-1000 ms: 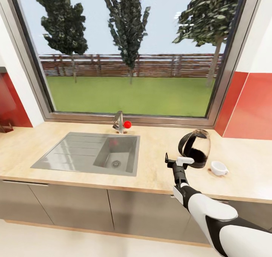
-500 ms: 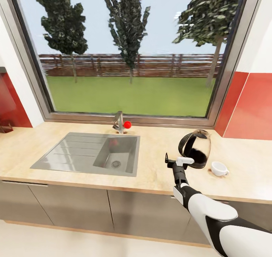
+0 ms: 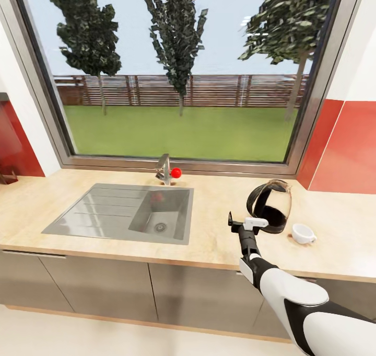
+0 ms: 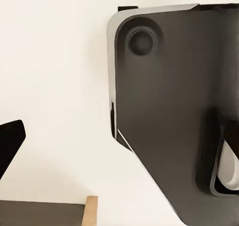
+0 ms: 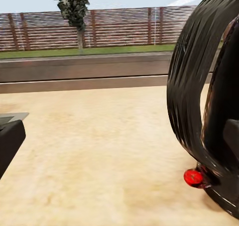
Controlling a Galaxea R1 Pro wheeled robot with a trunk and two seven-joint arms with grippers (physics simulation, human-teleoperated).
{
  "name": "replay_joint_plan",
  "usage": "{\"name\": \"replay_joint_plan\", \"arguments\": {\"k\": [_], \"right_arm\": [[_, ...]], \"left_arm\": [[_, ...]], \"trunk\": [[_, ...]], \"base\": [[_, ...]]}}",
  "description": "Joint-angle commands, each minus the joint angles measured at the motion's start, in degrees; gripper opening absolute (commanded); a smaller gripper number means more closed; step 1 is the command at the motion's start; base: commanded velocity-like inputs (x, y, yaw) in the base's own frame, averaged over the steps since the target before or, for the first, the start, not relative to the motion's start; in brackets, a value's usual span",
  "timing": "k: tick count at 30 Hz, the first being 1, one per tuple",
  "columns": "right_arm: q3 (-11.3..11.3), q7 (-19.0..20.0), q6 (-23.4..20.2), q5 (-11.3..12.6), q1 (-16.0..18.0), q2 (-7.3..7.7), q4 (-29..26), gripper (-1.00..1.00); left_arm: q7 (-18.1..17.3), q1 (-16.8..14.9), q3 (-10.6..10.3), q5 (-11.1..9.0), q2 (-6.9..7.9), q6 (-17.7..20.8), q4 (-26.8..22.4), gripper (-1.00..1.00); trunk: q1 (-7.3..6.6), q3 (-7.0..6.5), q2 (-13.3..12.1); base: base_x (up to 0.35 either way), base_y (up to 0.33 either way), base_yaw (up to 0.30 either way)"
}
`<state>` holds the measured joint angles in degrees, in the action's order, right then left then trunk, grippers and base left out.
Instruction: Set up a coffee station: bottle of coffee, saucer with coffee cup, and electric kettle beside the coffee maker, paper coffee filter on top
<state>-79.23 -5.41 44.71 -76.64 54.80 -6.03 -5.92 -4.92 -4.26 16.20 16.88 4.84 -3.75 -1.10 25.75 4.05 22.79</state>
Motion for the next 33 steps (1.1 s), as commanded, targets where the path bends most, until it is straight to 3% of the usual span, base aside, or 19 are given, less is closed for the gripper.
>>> {"name": "replay_joint_plan", "arguments": {"k": [1, 33], "right_arm": [[-0.1, -0.6, 0.0, -0.6, 0.0, -0.04, -0.1, 1.00], [-0.1, -0.6, 0.0, -0.6, 0.0, -0.04, -0.1, 1.00]], "left_arm": [[-0.2, 0.0, 0.5, 0.5, 0.01, -0.2, 0.0, 1.00], [-0.3, -0.1, 0.3, 0.6, -0.21, -0.6, -0.4, 1.00]], "trunk": [[0.03, 0.13, 0.1], [0.03, 0.13, 0.1]], "base": [[0.000, 0.000, 0.000], [0.011, -0.005, 0.000]]}}
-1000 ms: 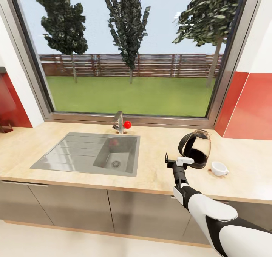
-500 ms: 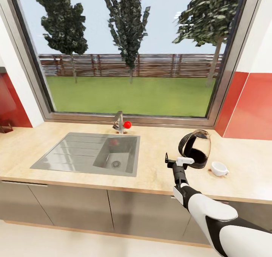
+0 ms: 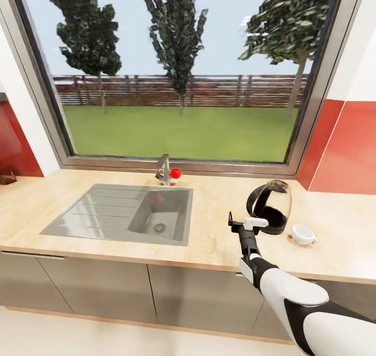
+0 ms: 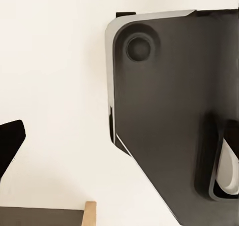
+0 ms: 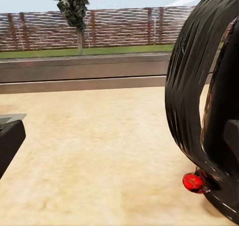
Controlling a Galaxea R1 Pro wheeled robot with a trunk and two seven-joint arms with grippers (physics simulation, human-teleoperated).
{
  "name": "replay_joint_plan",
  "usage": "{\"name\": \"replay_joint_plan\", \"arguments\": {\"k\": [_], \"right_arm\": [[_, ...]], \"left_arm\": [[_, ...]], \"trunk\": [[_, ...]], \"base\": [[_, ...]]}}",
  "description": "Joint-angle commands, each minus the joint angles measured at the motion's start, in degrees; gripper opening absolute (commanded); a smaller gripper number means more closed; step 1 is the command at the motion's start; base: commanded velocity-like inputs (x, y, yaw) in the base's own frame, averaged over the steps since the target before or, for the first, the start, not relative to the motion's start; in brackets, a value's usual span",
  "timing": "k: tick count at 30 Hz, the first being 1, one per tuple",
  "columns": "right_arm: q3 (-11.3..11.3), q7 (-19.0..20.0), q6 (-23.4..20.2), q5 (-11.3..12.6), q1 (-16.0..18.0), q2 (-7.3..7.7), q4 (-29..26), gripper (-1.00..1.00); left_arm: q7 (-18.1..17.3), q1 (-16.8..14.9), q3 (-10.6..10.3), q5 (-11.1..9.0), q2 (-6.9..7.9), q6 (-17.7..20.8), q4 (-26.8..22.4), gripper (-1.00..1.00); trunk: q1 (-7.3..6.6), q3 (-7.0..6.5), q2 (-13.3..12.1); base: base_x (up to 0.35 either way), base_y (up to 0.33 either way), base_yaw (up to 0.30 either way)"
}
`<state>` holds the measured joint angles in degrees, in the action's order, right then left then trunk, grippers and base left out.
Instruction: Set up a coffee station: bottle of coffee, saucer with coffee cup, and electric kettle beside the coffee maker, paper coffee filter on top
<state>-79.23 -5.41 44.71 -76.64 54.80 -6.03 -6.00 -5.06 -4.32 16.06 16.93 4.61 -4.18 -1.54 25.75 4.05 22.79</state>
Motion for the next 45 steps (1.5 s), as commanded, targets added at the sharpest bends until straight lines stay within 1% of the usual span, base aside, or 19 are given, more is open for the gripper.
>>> {"name": "replay_joint_plan", "arguments": {"k": [1, 6, 12, 15, 21, 34, 39, 45], "right_arm": [[-0.1, -0.6, 0.0, -0.6, 0.0, -0.04, -0.1, 1.00], [-0.1, -0.6, 0.0, -0.6, 0.0, 0.03, -0.1, 1.00], [-0.1, -0.6, 0.0, -0.6, 0.0, 0.02, -0.1, 1.00], [-0.1, -0.6, 0.0, -0.6, 0.0, 0.04, -0.1, 1.00], [-0.1, -0.6, 0.0, -0.6, 0.0, 0.05, -0.1, 1.00], [-0.1, -0.6, 0.0, -0.5, -0.1, 0.05, -0.1, 1.00], [-0.1, -0.6, 0.0, -0.5, -0.2, 0.05, -0.1, 1.00], [-0.1, -0.6, 0.0, -0.5, -0.2, 0.05, -0.1, 1.00]], "left_arm": [[-0.2, -0.1, 0.5, 0.5, 0.02, -0.3, 0.0, 1.00], [-0.3, -0.6, 0.4, 0.6, -0.03, -0.7, -1.7, 1.00], [-0.3, -0.8, 0.4, 0.6, -0.21, -0.8, -7.9, 1.00], [-0.3, -0.8, 0.3, 0.7, -0.32, -0.7, -9.3, 1.00], [-0.3, -0.7, 0.2, 0.7, -0.31, -0.7, -9.9, 1.00], [-0.3, -0.6, 0.2, 0.7, -0.13, -0.7, -9.9, 1.00], [-0.3, -0.6, 0.2, 0.7, -0.20, -0.7, -9.9, 1.00], [-0.3, -0.6, 0.2, 0.7, -0.22, -0.7, -9.9, 1.00]], "trunk": [[0.04, 0.13, 0.1], [0.04, 0.13, 0.1], [0.04, 0.13, 0.1], [0.04, 0.13, 0.1], [0.04, 0.13, 0.1], [0.04, 0.13, 0.1], [0.04, 0.13, 0.1], [0.04, 0.13, 0.1]], "base": [[0.011, -0.006, 0.000], [0.004, -0.002, 0.000], [0.059, -0.025, 0.000], [0.188, -0.115, 0.000], [0.174, -0.111, 0.000], [0.016, -0.008, 0.000], [0.172, 0.000, 0.000], [0.048, 0.000, 0.000]]}}
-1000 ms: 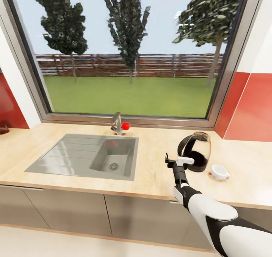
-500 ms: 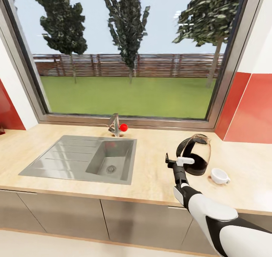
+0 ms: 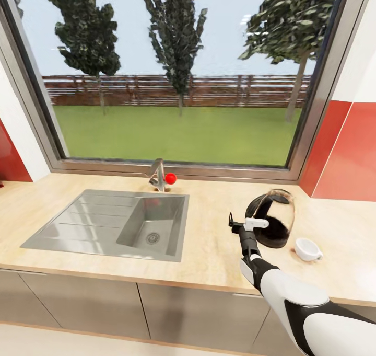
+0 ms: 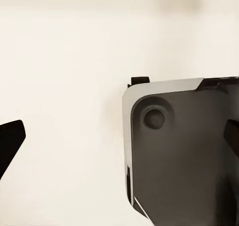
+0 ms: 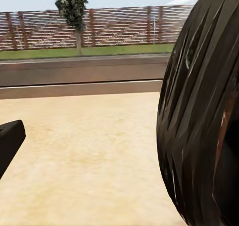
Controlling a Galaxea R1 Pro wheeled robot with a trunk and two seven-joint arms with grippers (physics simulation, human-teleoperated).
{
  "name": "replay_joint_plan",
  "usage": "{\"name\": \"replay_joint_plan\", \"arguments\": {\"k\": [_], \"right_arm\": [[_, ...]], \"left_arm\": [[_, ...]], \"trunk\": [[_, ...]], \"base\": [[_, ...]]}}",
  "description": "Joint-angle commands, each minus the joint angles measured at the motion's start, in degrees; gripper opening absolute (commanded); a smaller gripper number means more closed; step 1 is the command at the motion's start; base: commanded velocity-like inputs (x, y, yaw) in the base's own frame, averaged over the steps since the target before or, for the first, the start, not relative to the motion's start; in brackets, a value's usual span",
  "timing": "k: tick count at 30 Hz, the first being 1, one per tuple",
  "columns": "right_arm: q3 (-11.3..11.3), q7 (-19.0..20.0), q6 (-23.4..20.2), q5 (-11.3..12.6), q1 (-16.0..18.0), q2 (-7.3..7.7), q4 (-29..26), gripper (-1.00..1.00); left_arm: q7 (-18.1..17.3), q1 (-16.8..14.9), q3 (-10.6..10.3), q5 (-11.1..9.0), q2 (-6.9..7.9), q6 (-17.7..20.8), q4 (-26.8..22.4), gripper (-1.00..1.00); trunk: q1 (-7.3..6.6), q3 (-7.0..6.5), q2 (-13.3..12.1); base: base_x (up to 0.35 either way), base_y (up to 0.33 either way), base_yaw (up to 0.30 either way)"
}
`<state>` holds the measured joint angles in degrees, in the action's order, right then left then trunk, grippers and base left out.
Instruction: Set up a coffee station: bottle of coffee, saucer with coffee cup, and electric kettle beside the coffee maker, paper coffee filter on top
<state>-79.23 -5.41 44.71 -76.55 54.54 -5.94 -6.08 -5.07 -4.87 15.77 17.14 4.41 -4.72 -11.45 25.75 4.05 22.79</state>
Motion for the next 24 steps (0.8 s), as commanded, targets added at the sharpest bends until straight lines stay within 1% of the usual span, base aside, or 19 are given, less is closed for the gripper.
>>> {"name": "replay_joint_plan", "arguments": {"k": [1, 6, 14, 24], "right_arm": [[-0.1, -0.6, 0.0, -0.6, 0.0, -0.04, -0.1, 1.00], [-0.1, -0.6, 0.0, -0.6, 0.0, -0.04, -0.1, 1.00], [-0.1, -0.6, 0.0, -0.6, 0.0, -0.04, -0.1, 1.00], [-0.1, -0.6, 0.0, -0.6, 0.0, -0.04, -0.1, 1.00]], "left_arm": [[-0.3, -0.1, 0.5, 0.5, -0.01, -0.2, 0.0, 1.00], [-0.3, -0.1, 0.5, 0.5, -0.01, -0.2, 0.0, 1.00], [-0.3, -0.1, 0.5, 0.5, -0.01, -0.2, 0.0, 1.00], [-0.3, -0.1, 0.5, 0.5, 0.02, -0.2, 0.0, 1.00]], "trunk": [[0.04, 0.13, 0.1], [0.04, 0.13, 0.1], [0.04, 0.13, 0.1], [0.04, 0.13, 0.1]], "base": [[0.011, 0.000, 0.000], [0.020, -0.002, 0.000], [0.141, -0.071, 0.000], [0.015, -0.008, 0.000]]}}
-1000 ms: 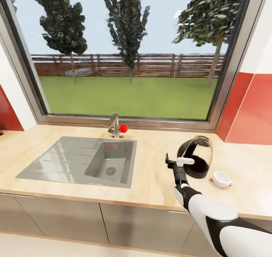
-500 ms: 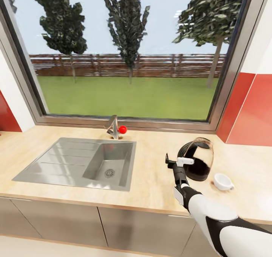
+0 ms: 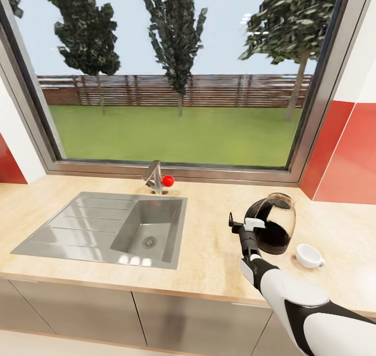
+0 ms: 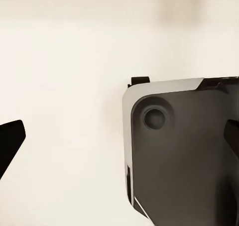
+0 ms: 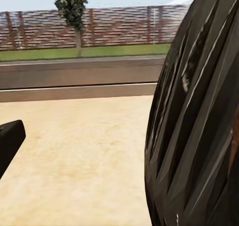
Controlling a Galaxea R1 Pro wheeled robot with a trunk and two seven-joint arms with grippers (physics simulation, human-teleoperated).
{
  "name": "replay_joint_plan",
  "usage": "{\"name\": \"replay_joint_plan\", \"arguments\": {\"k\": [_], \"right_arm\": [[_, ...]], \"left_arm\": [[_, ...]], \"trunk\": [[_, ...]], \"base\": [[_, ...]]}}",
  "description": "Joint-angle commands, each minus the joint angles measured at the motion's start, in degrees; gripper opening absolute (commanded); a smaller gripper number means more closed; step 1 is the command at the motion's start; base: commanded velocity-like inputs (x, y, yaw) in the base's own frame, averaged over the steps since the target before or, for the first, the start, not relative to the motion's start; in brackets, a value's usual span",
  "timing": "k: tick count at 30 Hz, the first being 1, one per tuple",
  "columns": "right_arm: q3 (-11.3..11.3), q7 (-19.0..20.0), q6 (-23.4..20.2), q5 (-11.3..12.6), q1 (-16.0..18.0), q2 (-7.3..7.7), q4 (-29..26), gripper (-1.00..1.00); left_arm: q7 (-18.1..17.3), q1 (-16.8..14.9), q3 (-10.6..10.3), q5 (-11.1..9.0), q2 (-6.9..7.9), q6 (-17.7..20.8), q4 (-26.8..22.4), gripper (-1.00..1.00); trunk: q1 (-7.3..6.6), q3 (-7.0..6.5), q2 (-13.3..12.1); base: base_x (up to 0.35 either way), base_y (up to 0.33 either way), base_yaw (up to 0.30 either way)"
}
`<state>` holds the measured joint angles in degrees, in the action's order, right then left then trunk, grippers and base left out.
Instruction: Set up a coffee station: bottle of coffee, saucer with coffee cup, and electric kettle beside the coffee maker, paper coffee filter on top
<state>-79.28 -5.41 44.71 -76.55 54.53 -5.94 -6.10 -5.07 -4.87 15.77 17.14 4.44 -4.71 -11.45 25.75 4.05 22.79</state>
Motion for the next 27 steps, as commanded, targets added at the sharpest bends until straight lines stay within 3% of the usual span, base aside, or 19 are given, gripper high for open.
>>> {"name": "replay_joint_plan", "arguments": {"k": [1, 7, 8, 27], "right_arm": [[-0.1, -0.6, 0.0, -0.6, 0.0, -0.04, -0.1, 1.00], [-0.1, -0.6, 0.0, -0.6, 0.0, -0.04, -0.1, 1.00], [0.0, -0.6, 0.0, -0.6, 0.0, -0.05, 0.0, -1.00], [-0.1, -0.6, 0.0, -0.4, 0.0, -0.04, -0.1, -1.00]], "left_arm": [[-0.3, -0.1, 0.5, 0.5, -0.02, -0.2, 0.0, 1.00], [-0.3, -0.1, 0.5, 0.5, 0.04, -0.2, 0.0, 1.00], [-0.3, -0.1, 0.5, 0.5, 0.04, -0.2, 0.0, 1.00], [-0.3, -0.1, 0.5, 0.5, -0.04, -0.2, 0.0, 1.00]], "trunk": [[0.03, 0.13, 0.1], [0.03, 0.13, 0.1], [0.03, 0.13, 0.1], [0.03, 0.13, 0.1]], "base": [[0.001, -0.001, 0.000], [0.000, 0.000, 0.000], [0.000, 0.000, 0.000], [0.000, 0.000, 0.000]]}}
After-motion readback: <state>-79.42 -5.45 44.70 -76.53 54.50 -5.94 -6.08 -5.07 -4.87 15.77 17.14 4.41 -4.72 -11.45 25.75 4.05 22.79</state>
